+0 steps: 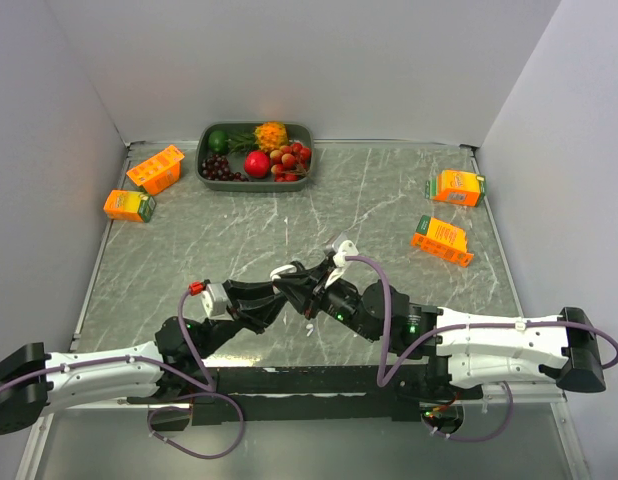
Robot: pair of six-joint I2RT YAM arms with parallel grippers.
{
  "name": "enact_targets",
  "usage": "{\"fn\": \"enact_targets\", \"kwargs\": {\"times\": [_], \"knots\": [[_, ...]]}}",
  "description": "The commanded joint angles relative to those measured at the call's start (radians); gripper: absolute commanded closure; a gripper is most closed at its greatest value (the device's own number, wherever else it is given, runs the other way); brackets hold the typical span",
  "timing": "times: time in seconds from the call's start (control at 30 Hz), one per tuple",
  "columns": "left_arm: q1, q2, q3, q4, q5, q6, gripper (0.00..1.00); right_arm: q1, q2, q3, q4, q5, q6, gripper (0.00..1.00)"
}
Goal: Insert the wireless bluetooth earbuds into the charging case
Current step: Place the earbud in the charging case.
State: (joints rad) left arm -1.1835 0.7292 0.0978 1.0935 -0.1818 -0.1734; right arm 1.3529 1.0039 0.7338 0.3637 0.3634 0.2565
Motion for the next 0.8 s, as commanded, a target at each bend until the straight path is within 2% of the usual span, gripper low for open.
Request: {"fn": "enact_targets", "kwargs": {"times": [0.0, 0.33, 0.77], "knots": [[0.001, -0.025, 0.002, 0.046, -0.005, -0.008, 0.99, 0.015, -0.010, 0.033, -0.034, 0.026, 0.017, 0.88], [0.002, -0.025, 0.008, 0.046, -0.010, -0.005, 0.99, 0.015, -0.008, 0.041, -0.085, 0.060, 0.029, 0.67], [0.001, -0.024, 0.008, 0.043, -0.022, -0.005, 0.99, 0.015, -0.007, 0.055, -0.108, 0.085, 0.032, 0.60]]}}
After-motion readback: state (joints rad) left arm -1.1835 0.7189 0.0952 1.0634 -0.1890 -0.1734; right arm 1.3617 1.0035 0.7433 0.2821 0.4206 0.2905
